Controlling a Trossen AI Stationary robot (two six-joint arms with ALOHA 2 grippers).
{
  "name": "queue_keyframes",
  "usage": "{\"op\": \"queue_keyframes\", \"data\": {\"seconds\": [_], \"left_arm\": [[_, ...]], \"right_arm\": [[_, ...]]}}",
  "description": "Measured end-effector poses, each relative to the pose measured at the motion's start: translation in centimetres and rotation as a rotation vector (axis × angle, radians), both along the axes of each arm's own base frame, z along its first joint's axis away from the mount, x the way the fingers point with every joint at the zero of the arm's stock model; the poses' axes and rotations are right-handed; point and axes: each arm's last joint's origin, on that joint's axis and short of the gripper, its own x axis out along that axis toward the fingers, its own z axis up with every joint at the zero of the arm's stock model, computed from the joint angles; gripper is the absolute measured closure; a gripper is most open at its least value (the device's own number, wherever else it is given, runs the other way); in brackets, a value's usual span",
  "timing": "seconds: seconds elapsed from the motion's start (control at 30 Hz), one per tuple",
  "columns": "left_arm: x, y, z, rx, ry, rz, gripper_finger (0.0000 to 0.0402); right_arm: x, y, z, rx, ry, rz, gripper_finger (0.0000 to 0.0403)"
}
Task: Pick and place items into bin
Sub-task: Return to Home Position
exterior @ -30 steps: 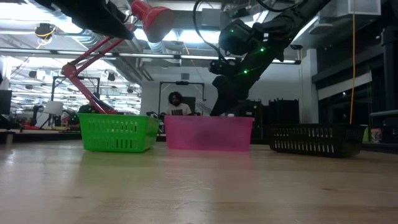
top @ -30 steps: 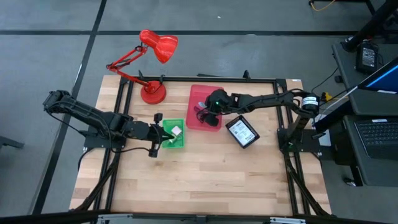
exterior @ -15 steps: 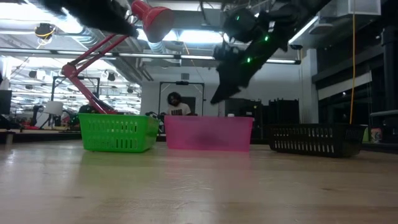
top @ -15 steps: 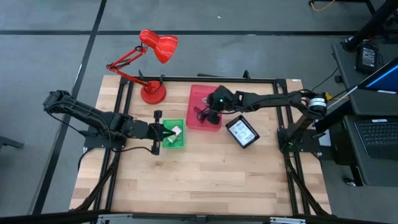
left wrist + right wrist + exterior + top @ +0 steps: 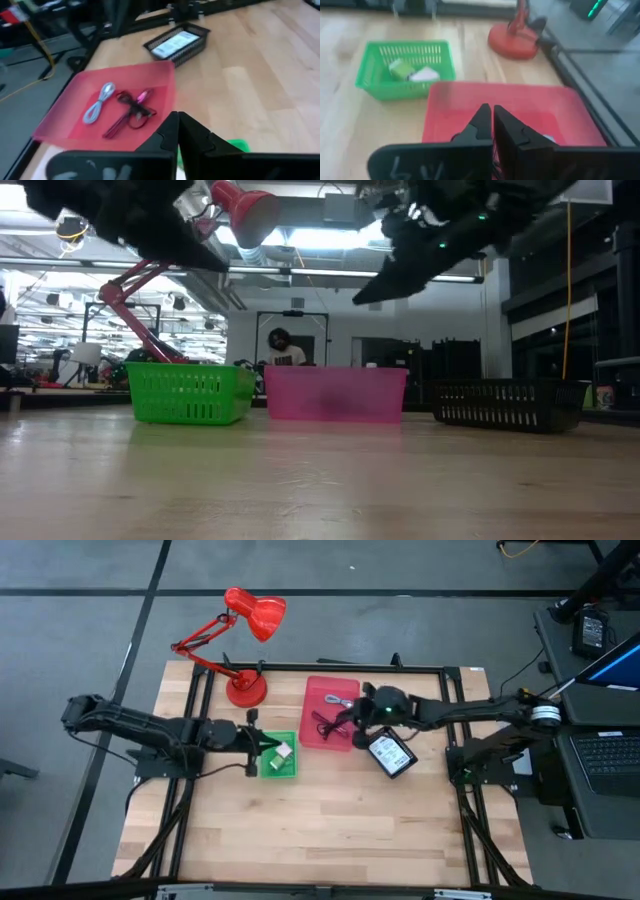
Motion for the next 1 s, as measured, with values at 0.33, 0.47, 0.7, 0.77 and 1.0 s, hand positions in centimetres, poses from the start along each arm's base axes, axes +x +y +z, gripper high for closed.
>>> {"op": "queue_keyframes", "data": {"seconds": [0.33,0.47,0.7,0.77,1.0], "left_arm": [[-4.3,1.5,-0.9,-0.045,-0.231,-0.005,0.0398],[-5.8,1.8,-2.0,-0.049,-0.285,0.018,0.0398],[-7.9,2.0,-2.3,-0.032,-0.352,0.031,0.0398],[-8.4,2.0,-2.6,-0.037,-0.361,0.034,0.0398],[-9.6,2.1,-3.0,-0.012,-0.368,0.079,0.0398]], "right_arm": [[-4.7,1.1,0.7,-0.028,-0.235,-0.009,0.0402],[-5.9,1.3,0.8,-0.031,-0.261,-0.013,0.0403],[-7.4,1.5,2.1,-0.039,-0.33,-0.053,0.0403],[-7.8,1.6,2.3,-0.043,-0.33,-0.051,0.0403],[-8.6,2.4,1.4,0.003,-0.256,-0.02,0.0403]]}}
